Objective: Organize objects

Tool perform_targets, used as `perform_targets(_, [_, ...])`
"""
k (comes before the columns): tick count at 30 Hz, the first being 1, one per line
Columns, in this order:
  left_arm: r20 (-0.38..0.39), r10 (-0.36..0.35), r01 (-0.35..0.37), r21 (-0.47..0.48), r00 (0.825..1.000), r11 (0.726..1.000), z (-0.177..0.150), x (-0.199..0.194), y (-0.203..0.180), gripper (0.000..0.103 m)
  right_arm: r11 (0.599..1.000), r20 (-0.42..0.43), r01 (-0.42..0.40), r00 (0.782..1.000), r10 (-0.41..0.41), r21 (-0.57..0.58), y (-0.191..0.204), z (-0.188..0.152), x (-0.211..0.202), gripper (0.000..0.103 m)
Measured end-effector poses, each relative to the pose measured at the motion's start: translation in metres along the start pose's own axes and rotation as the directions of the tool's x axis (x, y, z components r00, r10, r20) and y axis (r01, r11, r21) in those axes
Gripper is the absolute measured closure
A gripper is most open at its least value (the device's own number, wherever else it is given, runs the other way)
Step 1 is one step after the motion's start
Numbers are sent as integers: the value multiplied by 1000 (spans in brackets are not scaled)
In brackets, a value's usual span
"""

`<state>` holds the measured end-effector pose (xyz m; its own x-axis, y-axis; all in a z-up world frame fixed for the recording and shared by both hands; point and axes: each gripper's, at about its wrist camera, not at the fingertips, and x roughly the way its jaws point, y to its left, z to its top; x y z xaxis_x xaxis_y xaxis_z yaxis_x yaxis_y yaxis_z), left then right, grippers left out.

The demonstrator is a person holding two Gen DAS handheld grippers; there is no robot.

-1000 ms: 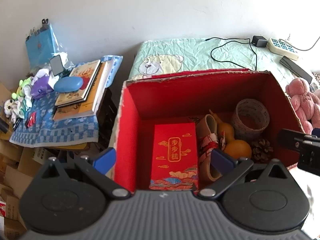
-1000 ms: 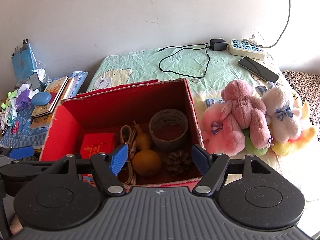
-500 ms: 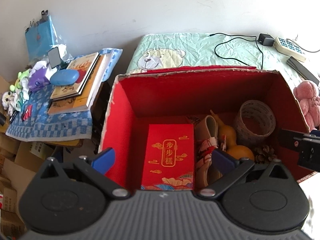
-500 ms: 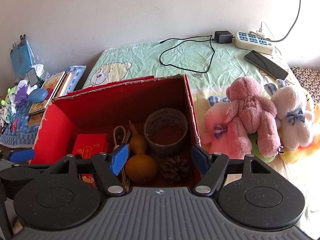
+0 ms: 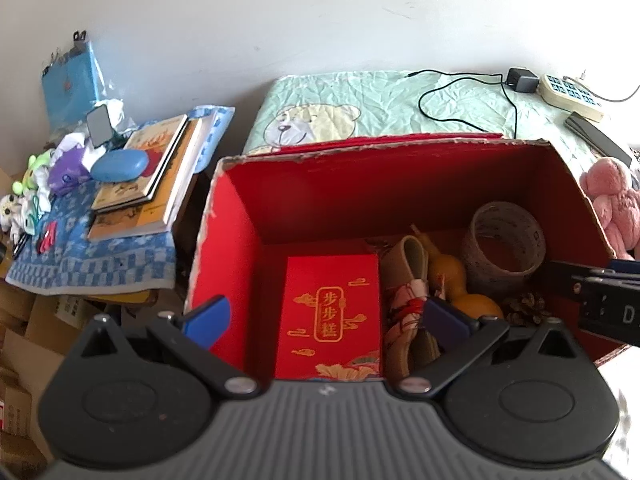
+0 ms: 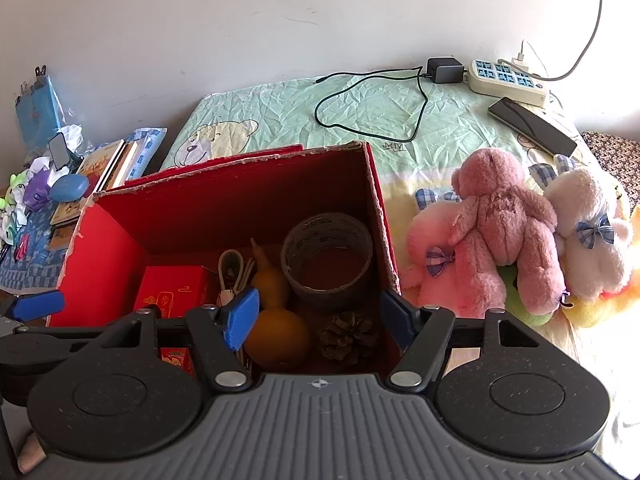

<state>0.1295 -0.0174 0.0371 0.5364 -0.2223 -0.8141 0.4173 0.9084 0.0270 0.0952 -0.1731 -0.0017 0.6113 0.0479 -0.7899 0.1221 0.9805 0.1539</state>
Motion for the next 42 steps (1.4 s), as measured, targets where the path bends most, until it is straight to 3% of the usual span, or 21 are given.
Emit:
perform_targets(25, [-4,2,-2,-7,1000,1000,-6,5,0,0,1000,-8,-9,1000,9,8,-1,-3,5,34])
perform_targets(42, [-5,-39,39,8,999,999,-10,4,-4,0,1000,18,6,1000,-6,-5,0,-9,0,34])
